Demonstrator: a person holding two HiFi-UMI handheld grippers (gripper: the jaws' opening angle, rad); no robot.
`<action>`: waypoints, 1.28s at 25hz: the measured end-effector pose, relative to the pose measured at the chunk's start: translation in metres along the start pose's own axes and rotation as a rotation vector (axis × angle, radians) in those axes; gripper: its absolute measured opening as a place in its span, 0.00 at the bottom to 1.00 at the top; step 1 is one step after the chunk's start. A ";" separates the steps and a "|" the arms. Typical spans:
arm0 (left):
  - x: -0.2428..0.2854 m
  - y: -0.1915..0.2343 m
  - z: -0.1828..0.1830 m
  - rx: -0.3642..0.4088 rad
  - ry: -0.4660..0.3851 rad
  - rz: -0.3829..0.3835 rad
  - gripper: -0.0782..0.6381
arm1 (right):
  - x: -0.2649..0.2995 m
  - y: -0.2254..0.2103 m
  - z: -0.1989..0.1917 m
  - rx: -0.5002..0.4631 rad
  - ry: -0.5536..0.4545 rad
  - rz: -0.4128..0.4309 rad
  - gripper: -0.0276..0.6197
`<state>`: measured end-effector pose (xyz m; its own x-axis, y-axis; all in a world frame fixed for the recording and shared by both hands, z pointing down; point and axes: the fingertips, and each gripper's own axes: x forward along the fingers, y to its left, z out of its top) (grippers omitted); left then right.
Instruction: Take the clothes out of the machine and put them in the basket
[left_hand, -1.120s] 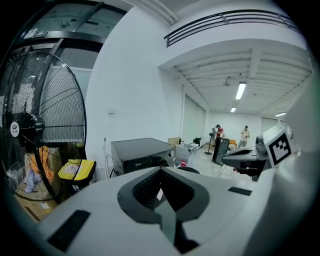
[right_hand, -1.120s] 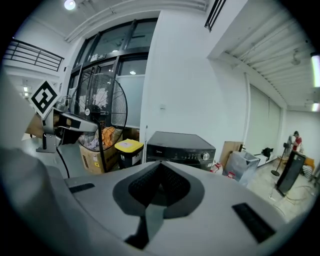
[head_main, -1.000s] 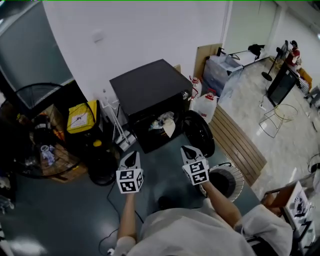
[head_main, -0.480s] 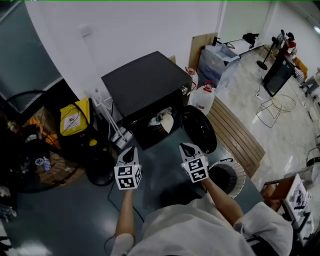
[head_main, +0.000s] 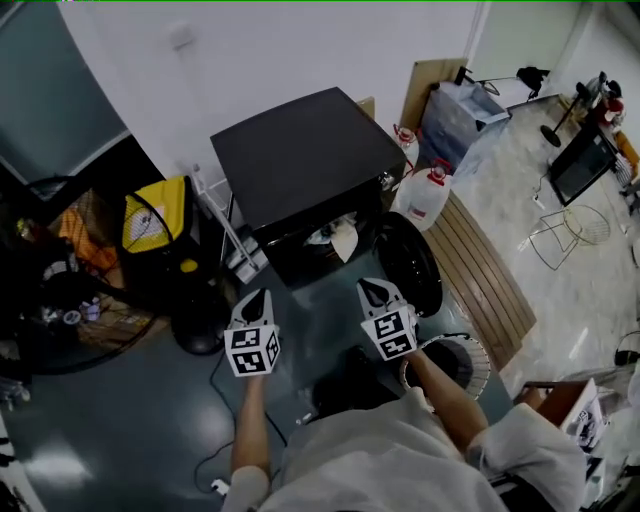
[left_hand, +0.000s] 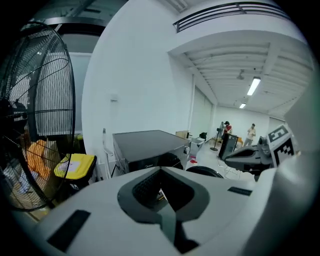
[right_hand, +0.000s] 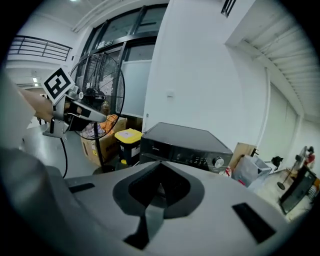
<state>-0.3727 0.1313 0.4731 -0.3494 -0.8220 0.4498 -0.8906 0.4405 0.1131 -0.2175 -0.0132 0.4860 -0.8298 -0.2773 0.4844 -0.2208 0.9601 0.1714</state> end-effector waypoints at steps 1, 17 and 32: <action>0.007 0.000 -0.001 -0.004 0.008 0.014 0.13 | 0.007 -0.007 0.000 -0.003 0.000 0.013 0.08; 0.113 -0.001 -0.038 -0.049 0.100 0.152 0.13 | 0.119 -0.086 -0.036 -0.039 0.020 0.165 0.08; 0.193 0.036 -0.133 -0.086 0.119 0.172 0.13 | 0.234 -0.072 -0.135 -0.083 0.060 0.203 0.08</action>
<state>-0.4334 0.0362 0.6820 -0.4527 -0.6857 0.5700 -0.7910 0.6038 0.0982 -0.3262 -0.1516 0.7026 -0.8206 -0.0823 0.5656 -0.0071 0.9910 0.1340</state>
